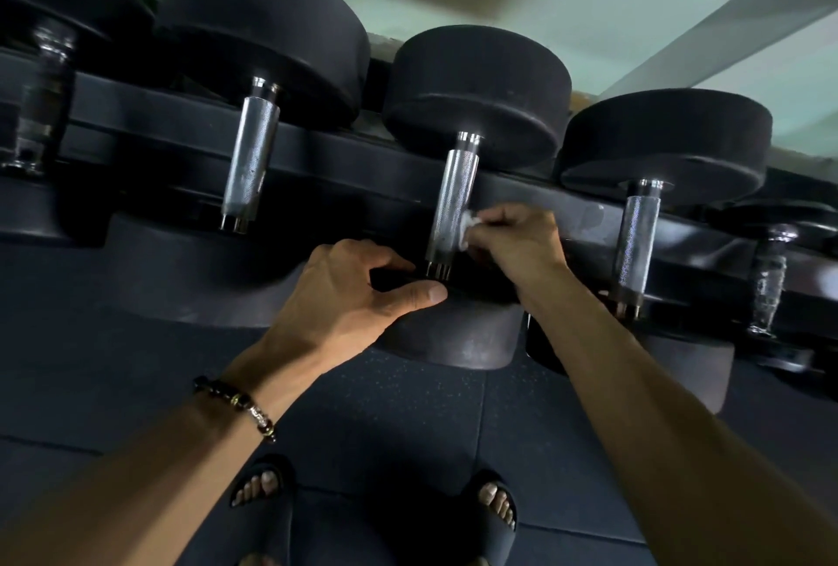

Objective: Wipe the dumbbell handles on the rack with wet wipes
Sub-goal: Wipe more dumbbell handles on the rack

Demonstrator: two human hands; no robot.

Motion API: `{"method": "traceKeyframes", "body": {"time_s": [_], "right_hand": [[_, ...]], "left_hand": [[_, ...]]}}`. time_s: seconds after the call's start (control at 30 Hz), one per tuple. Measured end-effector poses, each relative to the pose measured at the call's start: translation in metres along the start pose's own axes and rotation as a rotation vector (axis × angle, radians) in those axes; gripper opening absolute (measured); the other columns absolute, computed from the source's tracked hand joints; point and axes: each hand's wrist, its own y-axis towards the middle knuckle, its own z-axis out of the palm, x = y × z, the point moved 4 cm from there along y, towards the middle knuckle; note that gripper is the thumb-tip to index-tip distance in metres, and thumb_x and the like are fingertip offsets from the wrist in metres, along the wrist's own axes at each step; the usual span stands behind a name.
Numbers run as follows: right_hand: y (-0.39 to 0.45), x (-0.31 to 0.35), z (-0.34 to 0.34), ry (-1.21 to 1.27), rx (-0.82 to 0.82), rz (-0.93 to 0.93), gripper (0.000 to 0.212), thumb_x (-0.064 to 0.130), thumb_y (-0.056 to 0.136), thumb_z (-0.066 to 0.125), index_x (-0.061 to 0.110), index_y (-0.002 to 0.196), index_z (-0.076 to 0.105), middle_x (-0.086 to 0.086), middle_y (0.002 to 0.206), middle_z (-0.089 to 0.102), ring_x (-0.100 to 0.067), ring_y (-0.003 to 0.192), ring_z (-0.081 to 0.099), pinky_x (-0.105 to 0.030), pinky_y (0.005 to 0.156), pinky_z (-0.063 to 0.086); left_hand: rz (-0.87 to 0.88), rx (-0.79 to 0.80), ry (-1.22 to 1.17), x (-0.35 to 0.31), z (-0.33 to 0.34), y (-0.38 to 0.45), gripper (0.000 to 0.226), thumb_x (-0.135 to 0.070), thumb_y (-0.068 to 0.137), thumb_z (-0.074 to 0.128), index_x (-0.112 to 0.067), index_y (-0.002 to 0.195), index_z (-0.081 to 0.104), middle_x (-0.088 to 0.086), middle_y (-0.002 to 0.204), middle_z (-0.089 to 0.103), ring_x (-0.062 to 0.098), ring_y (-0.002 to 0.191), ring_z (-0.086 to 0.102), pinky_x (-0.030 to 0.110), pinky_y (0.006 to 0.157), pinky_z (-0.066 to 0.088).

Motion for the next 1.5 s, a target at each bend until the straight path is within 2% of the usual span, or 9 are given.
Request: {"method": "traceKeyframes", "body": {"time_s": [0.23,0.4,0.6,0.8,0.97,1.13,1.3,1.4,1.5], "right_hand": [[0.022,0.028,0.008,0.529,-0.089,0.110,0.013,0.000,0.084,0.075,0.011,0.079,0.070,-0.005,0.077,0.070,-0.014,0.074,0.067,-0.026,0.071,0.060],[-0.001,0.002,0.007,0.329,0.151,0.215,0.014,0.007,0.084,0.075,0.016,0.080,0.066,-0.007,0.077,0.069,-0.022,0.078,0.065,-0.034,0.079,0.057],[0.043,0.030,0.016,0.693,-0.184,0.298,0.034,0.011,0.077,0.083,0.010,0.107,0.068,-0.010,0.102,0.074,-0.018,0.087,0.071,-0.022,0.054,0.056],[0.003,0.013,0.005,0.382,0.058,0.194,0.024,-0.002,0.078,0.077,0.016,0.064,0.070,-0.010,0.085,0.074,-0.022,0.084,0.071,-0.033,0.074,0.059],[0.044,0.023,0.012,0.561,0.000,0.227,0.011,0.005,0.089,0.070,0.013,0.085,0.064,-0.008,0.090,0.071,-0.017,0.082,0.068,-0.025,0.062,0.055],[0.002,-0.017,-0.004,-0.025,0.322,0.215,0.019,-0.002,0.079,0.075,0.014,0.070,0.070,-0.005,0.072,0.071,-0.015,0.067,0.065,-0.025,0.068,0.056],[0.034,-0.004,0.013,0.162,0.140,0.245,0.022,-0.010,0.083,0.062,0.010,0.073,0.064,-0.014,0.080,0.069,-0.022,0.071,0.067,-0.034,0.064,0.061],[0.021,-0.016,0.009,-0.200,0.261,0.171,0.014,-0.003,0.081,0.067,0.007,0.074,0.073,-0.014,0.085,0.075,-0.027,0.083,0.071,-0.045,0.086,0.059],[0.015,-0.010,0.006,-0.153,0.363,0.148,0.035,-0.009,0.082,0.065,0.017,0.060,0.073,-0.004,0.068,0.070,-0.025,0.078,0.066,-0.039,0.080,0.057]], "left_hand": [[0.024,0.023,-0.022,-0.004,-0.001,0.000,0.049,-0.068,0.059,0.065,-0.032,0.091,0.075,-0.022,0.083,0.069,-0.014,0.082,0.061,-0.001,0.067,0.042],[0.019,0.033,-0.003,-0.005,-0.002,-0.001,0.052,-0.070,0.059,0.063,-0.034,0.093,0.074,-0.024,0.086,0.068,-0.014,0.083,0.061,0.001,0.066,0.043],[0.037,0.039,0.014,-0.006,-0.002,-0.001,0.054,-0.075,0.058,0.059,-0.036,0.093,0.073,-0.026,0.086,0.068,-0.014,0.083,0.061,0.003,0.070,0.043],[0.027,0.054,0.039,-0.007,-0.002,-0.002,0.060,-0.076,0.060,0.057,-0.034,0.099,0.073,-0.024,0.093,0.068,-0.009,0.082,0.063,0.013,0.077,0.049],[0.023,0.044,0.055,-0.004,-0.002,-0.001,0.060,-0.078,0.059,0.056,-0.036,0.098,0.072,-0.020,0.095,0.069,-0.005,0.087,0.063,0.017,0.078,0.050],[0.015,0.058,0.062,-0.006,-0.003,-0.001,0.059,-0.079,0.058,0.055,-0.037,0.096,0.072,-0.022,0.092,0.067,-0.008,0.081,0.061,0.014,0.073,0.048],[-0.001,0.087,0.076,-0.004,-0.002,0.001,0.059,-0.077,0.060,0.057,-0.035,0.098,0.072,-0.021,0.095,0.067,-0.009,0.083,0.060,0.010,0.069,0.041],[-0.002,0.080,0.083,-0.003,-0.002,0.000,0.056,-0.078,0.060,0.057,-0.038,0.096,0.071,-0.022,0.094,0.067,-0.007,0.084,0.060,0.011,0.068,0.041],[-0.006,0.085,0.094,0.000,-0.001,0.001,0.056,-0.080,0.060,0.055,-0.039,0.095,0.070,-0.022,0.098,0.066,0.001,0.094,0.059,0.020,0.075,0.044]]}}
